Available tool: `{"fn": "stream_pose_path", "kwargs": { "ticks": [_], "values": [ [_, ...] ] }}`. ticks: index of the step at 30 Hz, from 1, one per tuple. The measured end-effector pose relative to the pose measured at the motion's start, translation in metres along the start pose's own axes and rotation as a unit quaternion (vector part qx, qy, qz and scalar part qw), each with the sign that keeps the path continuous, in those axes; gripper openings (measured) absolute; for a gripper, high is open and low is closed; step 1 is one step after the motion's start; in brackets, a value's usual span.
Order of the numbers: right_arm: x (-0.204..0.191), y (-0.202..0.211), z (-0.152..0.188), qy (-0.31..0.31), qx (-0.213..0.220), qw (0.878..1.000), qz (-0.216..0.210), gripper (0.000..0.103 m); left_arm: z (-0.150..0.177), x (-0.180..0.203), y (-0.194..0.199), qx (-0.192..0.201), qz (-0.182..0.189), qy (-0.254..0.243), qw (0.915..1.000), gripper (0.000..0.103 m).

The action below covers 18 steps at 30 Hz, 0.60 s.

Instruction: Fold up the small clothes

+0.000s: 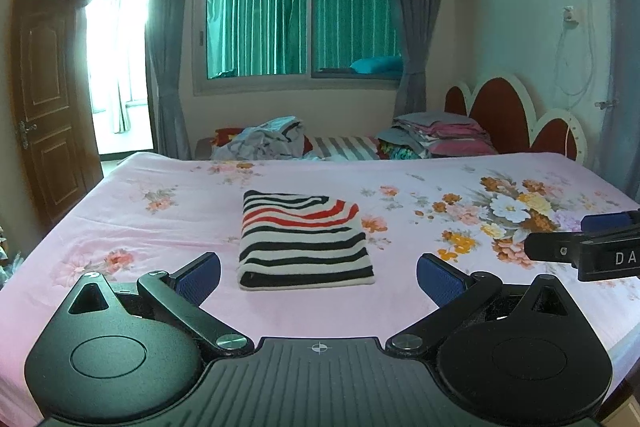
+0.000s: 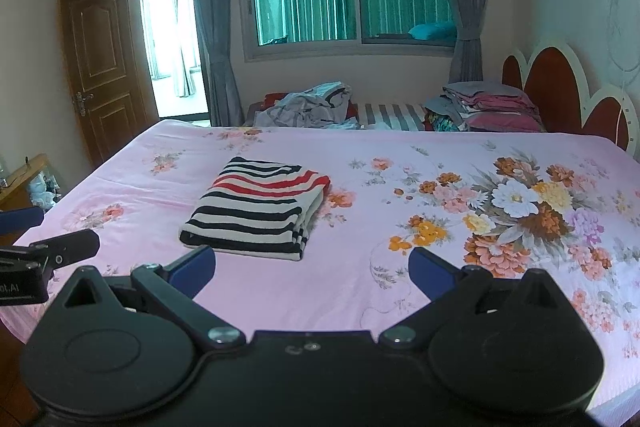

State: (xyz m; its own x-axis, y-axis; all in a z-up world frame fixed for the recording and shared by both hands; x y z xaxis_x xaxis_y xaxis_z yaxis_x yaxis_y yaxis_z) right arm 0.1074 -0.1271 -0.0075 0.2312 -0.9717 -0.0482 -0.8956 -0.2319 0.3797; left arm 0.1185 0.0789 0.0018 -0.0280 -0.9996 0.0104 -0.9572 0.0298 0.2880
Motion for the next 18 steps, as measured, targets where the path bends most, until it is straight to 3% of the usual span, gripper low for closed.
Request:
{"fn": "stream_pose_path", "kwargs": {
  "ticks": [18],
  "values": [
    [-0.0006, -0.0025, -0.0028, 0.002, 0.002, 1.000, -0.005, 0.103, 0.0011, -0.0026, -0.0039, -0.002, -0.005, 0.002, 1.0000, 0.103]
  ]
}}
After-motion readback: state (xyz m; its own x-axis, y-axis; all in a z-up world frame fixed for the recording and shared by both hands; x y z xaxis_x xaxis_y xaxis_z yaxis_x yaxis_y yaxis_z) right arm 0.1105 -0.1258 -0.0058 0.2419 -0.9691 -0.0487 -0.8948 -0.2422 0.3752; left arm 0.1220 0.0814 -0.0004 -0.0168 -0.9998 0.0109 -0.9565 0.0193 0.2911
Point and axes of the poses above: each gripper's, at about its wrist camera, not at the fingertips, and y roughly against the way its jaws point, x to its right, z to its underside, the point moved 4 cm from there along -y, roughly the way its jaws point, and after that the axes turned 7 degrees about x, right-handed, at the moved point
